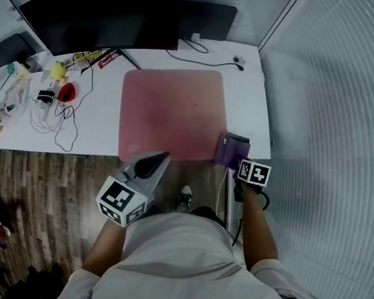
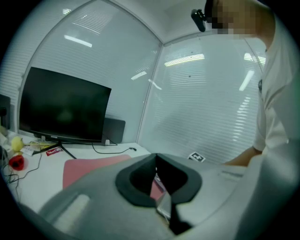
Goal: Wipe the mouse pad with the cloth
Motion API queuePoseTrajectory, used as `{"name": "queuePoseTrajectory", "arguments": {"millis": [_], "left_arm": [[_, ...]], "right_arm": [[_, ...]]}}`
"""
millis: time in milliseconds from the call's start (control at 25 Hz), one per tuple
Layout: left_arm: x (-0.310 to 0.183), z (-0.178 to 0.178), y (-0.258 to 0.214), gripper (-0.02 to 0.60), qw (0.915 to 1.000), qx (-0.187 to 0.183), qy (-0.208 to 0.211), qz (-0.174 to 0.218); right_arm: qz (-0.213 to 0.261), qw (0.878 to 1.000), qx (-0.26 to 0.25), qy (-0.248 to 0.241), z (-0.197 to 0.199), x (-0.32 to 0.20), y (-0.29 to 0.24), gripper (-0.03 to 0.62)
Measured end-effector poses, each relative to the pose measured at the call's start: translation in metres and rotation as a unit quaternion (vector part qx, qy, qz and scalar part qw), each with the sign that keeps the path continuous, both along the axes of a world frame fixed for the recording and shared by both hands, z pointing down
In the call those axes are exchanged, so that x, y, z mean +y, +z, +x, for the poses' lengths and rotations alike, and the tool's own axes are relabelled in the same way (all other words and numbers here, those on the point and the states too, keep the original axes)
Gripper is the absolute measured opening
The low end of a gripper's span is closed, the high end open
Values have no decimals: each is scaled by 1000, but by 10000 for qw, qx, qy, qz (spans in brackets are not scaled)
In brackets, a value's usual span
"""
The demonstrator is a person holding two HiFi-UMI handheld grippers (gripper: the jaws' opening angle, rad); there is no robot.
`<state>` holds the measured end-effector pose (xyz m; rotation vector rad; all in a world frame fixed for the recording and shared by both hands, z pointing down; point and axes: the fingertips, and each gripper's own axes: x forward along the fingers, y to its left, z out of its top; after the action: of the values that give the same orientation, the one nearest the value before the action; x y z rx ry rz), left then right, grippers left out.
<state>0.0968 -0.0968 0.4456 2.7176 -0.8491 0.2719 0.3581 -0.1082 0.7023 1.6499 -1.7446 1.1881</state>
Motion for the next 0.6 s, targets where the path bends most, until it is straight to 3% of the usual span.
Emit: {"name": "queuePoseTrajectory", "arguments": {"millis": [160, 320, 440, 600], "left_arm": [[-5, 0, -12, 3, 9998, 20, -114, 144], [-13, -18, -32, 3, 9979, 82, -470, 429], [-21, -40, -49, 3, 9949, 124, -738, 679], [-25, -74, -76, 3, 9894, 156, -1020, 1019]], "right_arm": [[327, 9994, 50, 103, 14, -1, -26, 57], [1212, 9926, -71, -86, -5, -15, -87, 57], [2006, 9789, -60, -378, -34, -33, -148, 57], [2984, 9507, 13, -843, -84, -50, -231, 57]]}}
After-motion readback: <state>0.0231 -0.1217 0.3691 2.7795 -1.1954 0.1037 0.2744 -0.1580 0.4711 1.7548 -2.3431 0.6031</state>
